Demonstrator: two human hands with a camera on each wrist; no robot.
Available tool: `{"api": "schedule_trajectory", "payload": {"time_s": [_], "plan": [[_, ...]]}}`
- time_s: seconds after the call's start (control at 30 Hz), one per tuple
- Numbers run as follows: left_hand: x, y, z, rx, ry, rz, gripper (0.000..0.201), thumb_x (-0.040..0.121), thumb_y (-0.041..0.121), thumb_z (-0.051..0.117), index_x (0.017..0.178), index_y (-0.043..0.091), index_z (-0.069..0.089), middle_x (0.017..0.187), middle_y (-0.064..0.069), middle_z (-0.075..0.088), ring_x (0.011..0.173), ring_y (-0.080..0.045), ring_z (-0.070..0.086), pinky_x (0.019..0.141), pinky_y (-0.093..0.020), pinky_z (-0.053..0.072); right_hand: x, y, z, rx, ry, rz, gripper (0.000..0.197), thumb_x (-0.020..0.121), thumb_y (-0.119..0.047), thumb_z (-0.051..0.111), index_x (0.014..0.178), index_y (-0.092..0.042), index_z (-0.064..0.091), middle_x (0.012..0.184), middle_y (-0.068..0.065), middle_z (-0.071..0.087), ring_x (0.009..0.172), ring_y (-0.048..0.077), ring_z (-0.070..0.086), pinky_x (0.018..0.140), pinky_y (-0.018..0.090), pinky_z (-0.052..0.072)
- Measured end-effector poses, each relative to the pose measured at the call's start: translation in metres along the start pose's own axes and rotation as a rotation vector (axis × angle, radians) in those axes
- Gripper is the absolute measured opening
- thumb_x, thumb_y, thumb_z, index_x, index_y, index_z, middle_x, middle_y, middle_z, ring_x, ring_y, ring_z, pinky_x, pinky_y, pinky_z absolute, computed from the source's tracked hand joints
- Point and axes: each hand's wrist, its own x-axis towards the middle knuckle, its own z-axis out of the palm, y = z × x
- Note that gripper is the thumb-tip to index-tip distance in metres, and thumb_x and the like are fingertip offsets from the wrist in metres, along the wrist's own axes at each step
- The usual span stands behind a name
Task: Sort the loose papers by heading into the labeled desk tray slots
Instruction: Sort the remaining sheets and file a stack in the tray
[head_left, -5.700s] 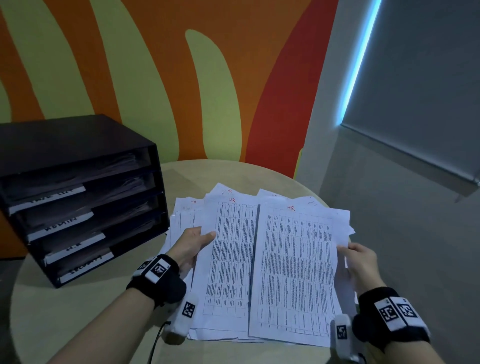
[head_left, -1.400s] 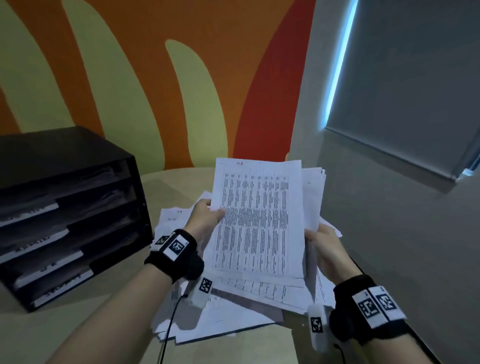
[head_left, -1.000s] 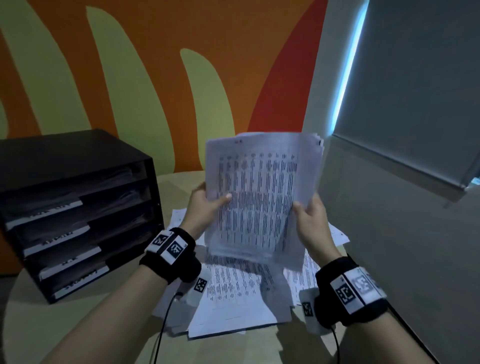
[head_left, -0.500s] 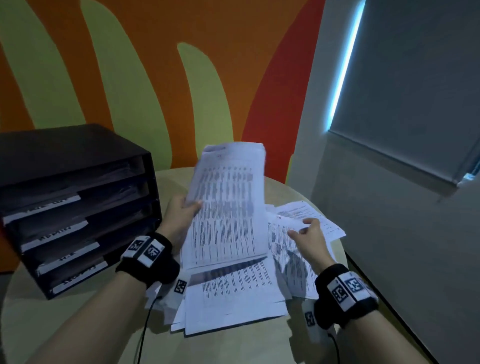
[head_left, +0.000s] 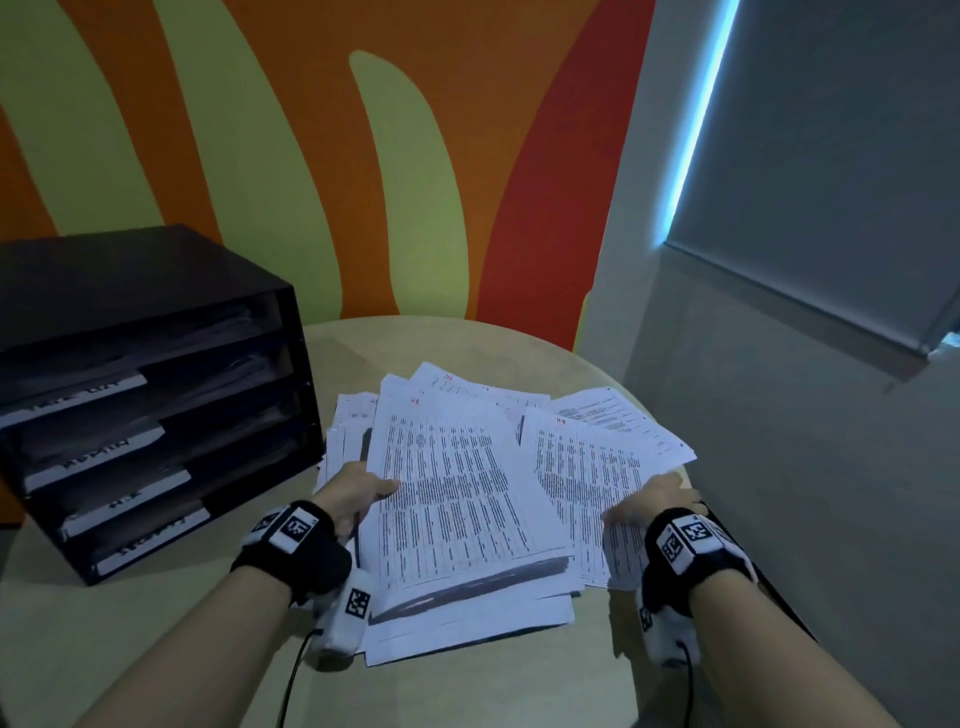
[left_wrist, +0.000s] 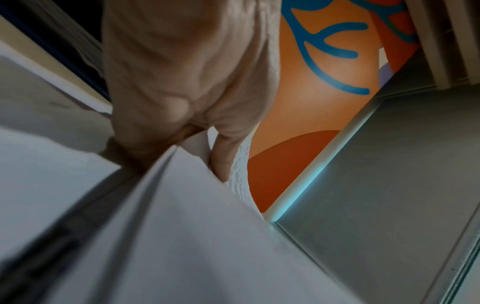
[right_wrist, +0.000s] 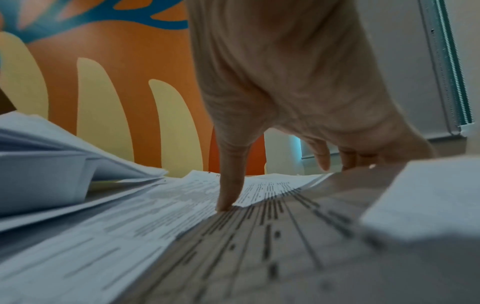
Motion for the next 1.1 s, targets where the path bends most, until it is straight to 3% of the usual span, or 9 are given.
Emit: {"api": "schedule_trajectory", "payload": {"time_s": [0.1,0.27,0.4,0.53,0.63,0.73,0.83,0.93,1.1], "plan": [[-0.004,0.001,0.000,-0.042,-0.026,-0.019,0.065,0.086,0.008,0.071,0.141,-0.007,0.038,0.137,-0.021,0.053,0.121,-0.036,0.054,0.104,-0.049,0.041,0.010,0.000,0.004,0.094,-0.051,-0.031,0.095,0.057,-0.038,0.090,0.129,0.001,0.043,0.117,0.015,0.056,0.107,0.031,0.059,0.088,0.037,0.053],[-0.014,0.004,-0.003,-0.160,-0.040,0.018,0.043,0.092,0.005,0.063,0.131,-0.005,0.049,0.132,-0.015,0.057,0.119,-0.033,0.056,0.105,-0.051,0.042,0.021,0.014,-0.006,0.404,-0.025,-0.094,0.019,0.081,0.004,0.067,0.098,0.006,0.060,0.090,0.016,0.062,0.092,0.032,0.063,0.082,0.038,0.053],[-0.029,0.024,-0.007,-0.273,-0.019,0.102,0.035,0.097,-0.001,0.052,0.131,0.004,0.053,0.126,-0.014,0.062,0.111,-0.035,0.061,0.092,-0.050,0.051,0.024,0.025,-0.020,0.734,0.083,-0.169,0.022,0.081,0.009,0.057,0.101,0.010,0.065,0.097,0.024,0.068,0.088,0.035,0.065,0.071,0.036,0.048],[-0.045,0.048,-0.015,-0.319,0.035,0.188,0.036,0.097,-0.002,0.050,0.134,0.002,0.052,0.124,-0.016,0.062,0.108,-0.033,0.060,0.092,-0.047,0.049,0.004,0.026,-0.060,1.082,0.379,-0.387,0.018,0.084,0.005,0.049,0.093,0.003,0.064,0.082,0.009,0.060,0.075,0.018,0.053,0.062,0.027,0.041],[-0.051,0.060,-0.021,-0.312,0.059,0.244,0.036,0.097,-0.002,0.050,0.133,-0.001,0.052,0.128,-0.018,0.060,0.105,-0.030,0.061,0.090,-0.041,0.048,-0.007,0.024,-0.091,1.345,0.440,-0.441,0.012,0.082,0.002,0.055,0.086,0.000,0.066,0.081,0.003,0.060,0.076,0.015,0.053,0.063,0.026,0.043],[-0.058,0.071,-0.021,-0.305,0.055,0.281,0.037,0.097,-0.001,0.050,0.134,0.000,0.052,0.125,-0.015,0.062,0.097,-0.026,0.063,0.085,-0.039,0.050,-0.025,0.019,-0.110,1.513,0.272,-0.457,0.016,0.085,0.002,0.061,0.083,-0.013,0.066,0.088,0.000,0.067,0.075,0.012,0.063,0.073,0.027,0.052],[-0.066,0.081,-0.015,-0.297,0.004,0.308,0.034,0.098,0.001,0.050,0.132,0.002,0.053,0.106,-0.006,0.067,0.088,-0.019,0.066,0.072,-0.034,0.053,-0.046,0.004,-0.112,1.506,-0.036,-0.488,0.018,0.089,0.001,0.062,0.107,-0.003,0.064,0.101,0.010,0.068,0.084,0.023,0.067,0.079,0.036,0.054],[-0.082,0.090,-0.007,-0.273,-0.063,0.323,0.031,0.100,0.006,0.048,0.131,0.002,0.054,0.102,-0.006,0.070,0.090,-0.022,0.068,0.068,-0.033,0.056,-0.066,-0.015,-0.098,1.283,-0.243,-0.531,0.015,0.092,-0.001,0.060,0.106,-0.002,0.065,0.098,0.011,0.071,0.086,0.029,0.069,0.081,0.044,0.055],[-0.103,0.091,0.009,-0.240,-0.187,0.399,0.023,0.099,0.019,0.055,0.115,0.006,0.067,0.105,-0.014,0.073,0.098,-0.034,0.069,0.087,-0.052,0.056,-0.077,-0.039,-0.062,0.960,-0.425,-0.600,0.011,0.092,0.000,0.056,0.094,0.005,0.066,0.085,0.013,0.074,0.074,0.026,0.070,0.071,0.036,0.053]]}}
